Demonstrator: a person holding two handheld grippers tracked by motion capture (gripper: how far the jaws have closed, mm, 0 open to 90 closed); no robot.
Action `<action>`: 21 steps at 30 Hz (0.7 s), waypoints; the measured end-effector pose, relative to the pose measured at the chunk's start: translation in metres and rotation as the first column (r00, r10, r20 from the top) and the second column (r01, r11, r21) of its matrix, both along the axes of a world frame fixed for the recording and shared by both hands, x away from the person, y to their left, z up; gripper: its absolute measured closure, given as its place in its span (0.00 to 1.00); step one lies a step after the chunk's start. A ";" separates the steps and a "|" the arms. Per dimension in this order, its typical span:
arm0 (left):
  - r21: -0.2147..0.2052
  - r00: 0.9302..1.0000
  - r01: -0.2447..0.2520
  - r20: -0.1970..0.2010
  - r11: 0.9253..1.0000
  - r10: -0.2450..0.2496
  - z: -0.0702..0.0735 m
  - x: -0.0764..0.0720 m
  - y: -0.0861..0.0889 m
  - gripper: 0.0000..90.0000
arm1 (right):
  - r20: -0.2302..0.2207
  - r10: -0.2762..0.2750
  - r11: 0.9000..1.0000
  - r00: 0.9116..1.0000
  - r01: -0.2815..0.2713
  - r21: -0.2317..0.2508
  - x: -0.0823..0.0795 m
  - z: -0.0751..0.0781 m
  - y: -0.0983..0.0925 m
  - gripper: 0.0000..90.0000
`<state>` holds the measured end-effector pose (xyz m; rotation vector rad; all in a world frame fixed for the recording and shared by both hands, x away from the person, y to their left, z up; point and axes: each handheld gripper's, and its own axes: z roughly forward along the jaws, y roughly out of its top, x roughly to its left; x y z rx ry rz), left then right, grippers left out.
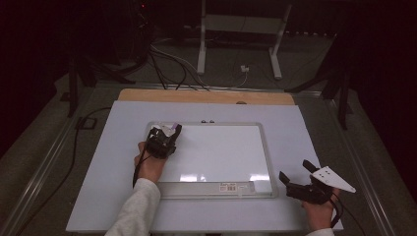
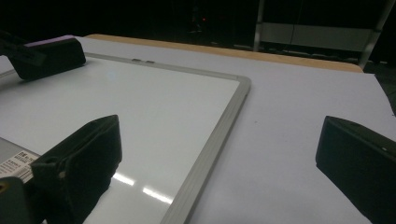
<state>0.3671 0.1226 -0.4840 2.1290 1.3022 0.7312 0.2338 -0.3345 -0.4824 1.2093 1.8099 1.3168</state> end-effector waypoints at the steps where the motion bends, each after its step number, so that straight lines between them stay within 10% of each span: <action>1: 0.002 1.000 -0.005 0.002 1.000 0.005 0.001 0.000 0.001 0.71 | 0.000 0.000 1.000 1.000 0.000 -0.001 0.000 0.000 0.000 0.01; 21: -0.085 0.977 -0.210 0.007 0.974 0.211 0.002 0.002 0.038 0.71 | -0.002 0.001 1.000 1.000 -0.001 -0.001 0.000 0.000 0.000 0.01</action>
